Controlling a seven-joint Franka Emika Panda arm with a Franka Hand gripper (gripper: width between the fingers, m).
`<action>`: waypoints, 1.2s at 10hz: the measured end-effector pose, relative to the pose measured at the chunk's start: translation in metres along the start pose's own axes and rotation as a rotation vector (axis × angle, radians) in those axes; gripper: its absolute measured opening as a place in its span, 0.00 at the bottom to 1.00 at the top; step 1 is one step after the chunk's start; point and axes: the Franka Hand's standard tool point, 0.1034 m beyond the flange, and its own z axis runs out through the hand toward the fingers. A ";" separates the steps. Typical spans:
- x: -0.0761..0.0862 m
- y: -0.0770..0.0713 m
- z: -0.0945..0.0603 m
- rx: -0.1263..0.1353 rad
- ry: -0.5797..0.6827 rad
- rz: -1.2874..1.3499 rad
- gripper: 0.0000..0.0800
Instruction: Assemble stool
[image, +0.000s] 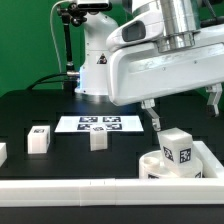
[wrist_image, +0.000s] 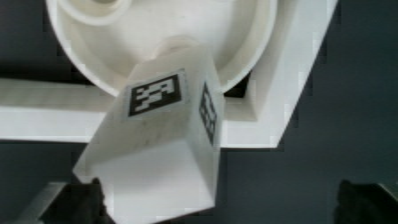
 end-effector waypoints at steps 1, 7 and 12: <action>0.000 0.000 0.000 -0.001 0.000 -0.038 0.81; 0.008 -0.002 0.000 -0.028 -0.077 -0.676 0.81; 0.007 0.003 0.002 -0.033 -0.103 -1.040 0.81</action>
Offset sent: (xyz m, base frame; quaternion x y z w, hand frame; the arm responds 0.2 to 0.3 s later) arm 0.0156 0.0053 0.0086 -0.0030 -0.0467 -0.2948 0.9544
